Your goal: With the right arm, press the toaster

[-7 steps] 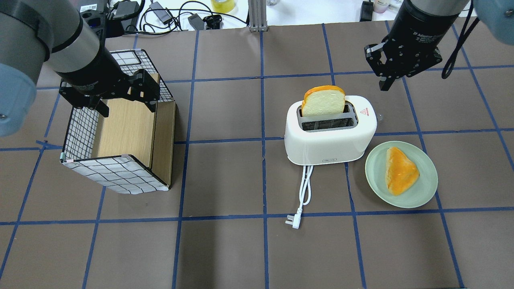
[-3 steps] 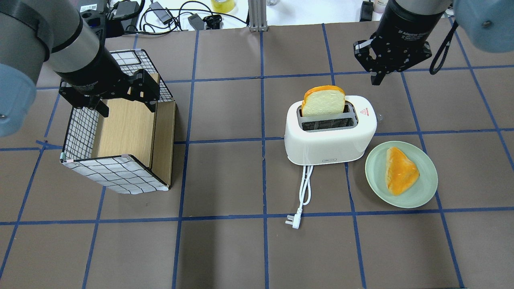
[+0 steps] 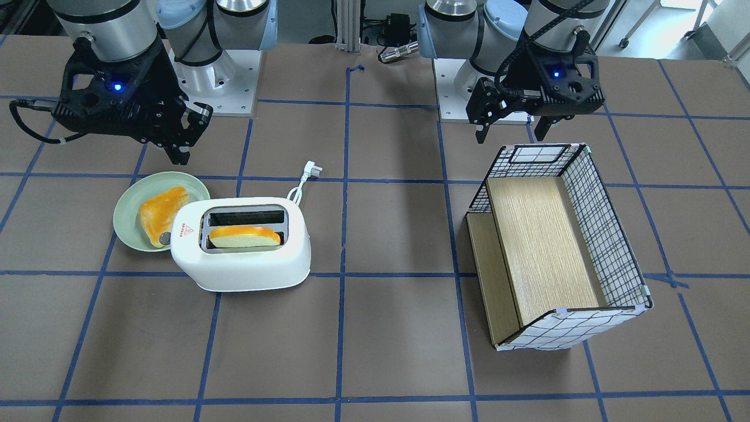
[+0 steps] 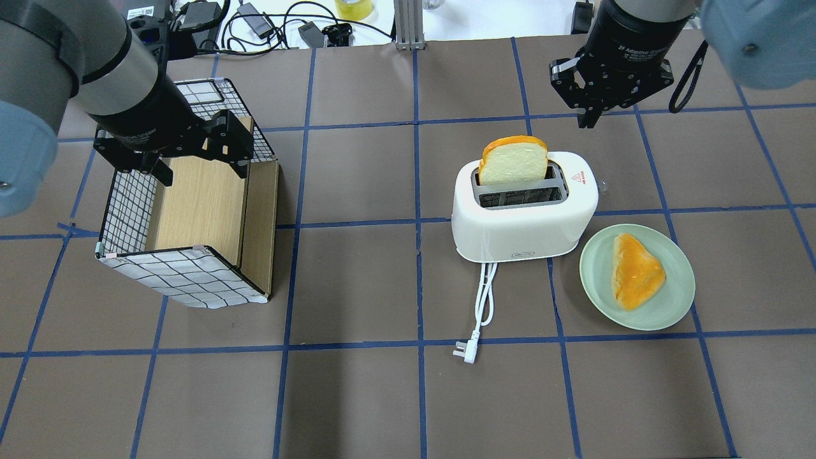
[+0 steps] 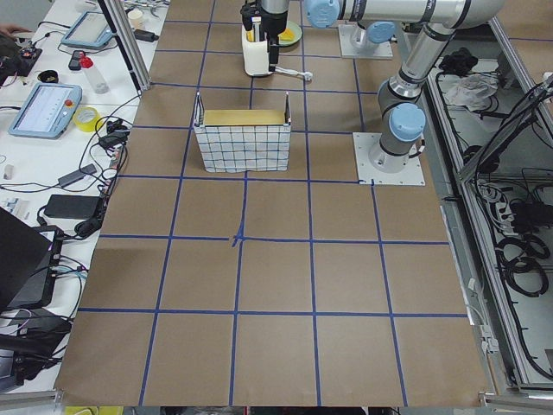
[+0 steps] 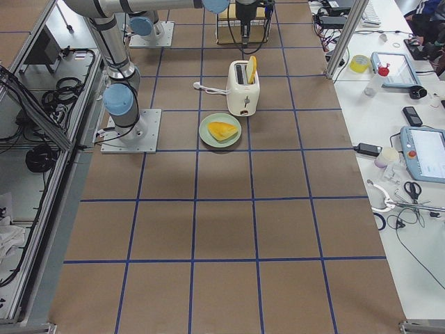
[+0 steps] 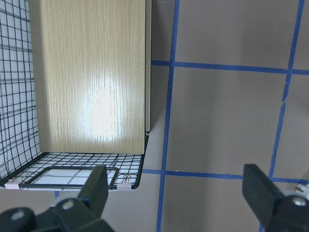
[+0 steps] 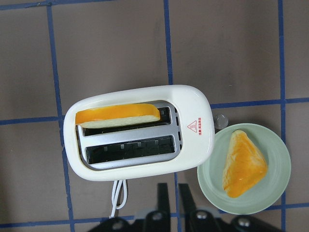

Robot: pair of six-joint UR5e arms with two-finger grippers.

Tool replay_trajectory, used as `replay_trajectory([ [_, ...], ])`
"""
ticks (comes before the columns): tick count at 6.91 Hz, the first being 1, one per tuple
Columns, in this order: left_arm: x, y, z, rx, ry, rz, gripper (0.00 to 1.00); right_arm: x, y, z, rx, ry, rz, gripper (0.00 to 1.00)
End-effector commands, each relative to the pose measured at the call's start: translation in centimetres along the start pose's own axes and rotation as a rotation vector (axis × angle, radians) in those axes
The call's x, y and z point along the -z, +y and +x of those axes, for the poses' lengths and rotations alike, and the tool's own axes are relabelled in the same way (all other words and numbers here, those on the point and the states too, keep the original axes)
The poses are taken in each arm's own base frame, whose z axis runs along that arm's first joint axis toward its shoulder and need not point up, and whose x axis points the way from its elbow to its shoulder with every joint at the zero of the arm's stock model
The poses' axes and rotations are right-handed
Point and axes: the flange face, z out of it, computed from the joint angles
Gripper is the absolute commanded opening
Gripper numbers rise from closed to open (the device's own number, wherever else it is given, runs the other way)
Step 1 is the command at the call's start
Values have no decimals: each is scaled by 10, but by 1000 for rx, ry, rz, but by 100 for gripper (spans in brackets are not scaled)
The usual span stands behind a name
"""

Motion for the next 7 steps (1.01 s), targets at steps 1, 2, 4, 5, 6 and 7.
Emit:
replay_trajectory([
  [1,0,0,0,0,0,0,100,-1,-1,-1,2,-3,15,88],
  [2,0,0,0,0,0,0,100,-1,-1,-1,4,-3,15,100],
  [4,0,0,0,0,0,0,100,-1,-1,-1,2,-3,15,100],
  [5,0,0,0,0,0,0,100,-1,-2,-1,4,-3,18,100],
  [6,0,0,0,0,0,0,100,0,-3,-1,2,-9,26,100],
  [7,0,0,0,0,0,0,100,1,-3,-1,1,-11,31,100],
])
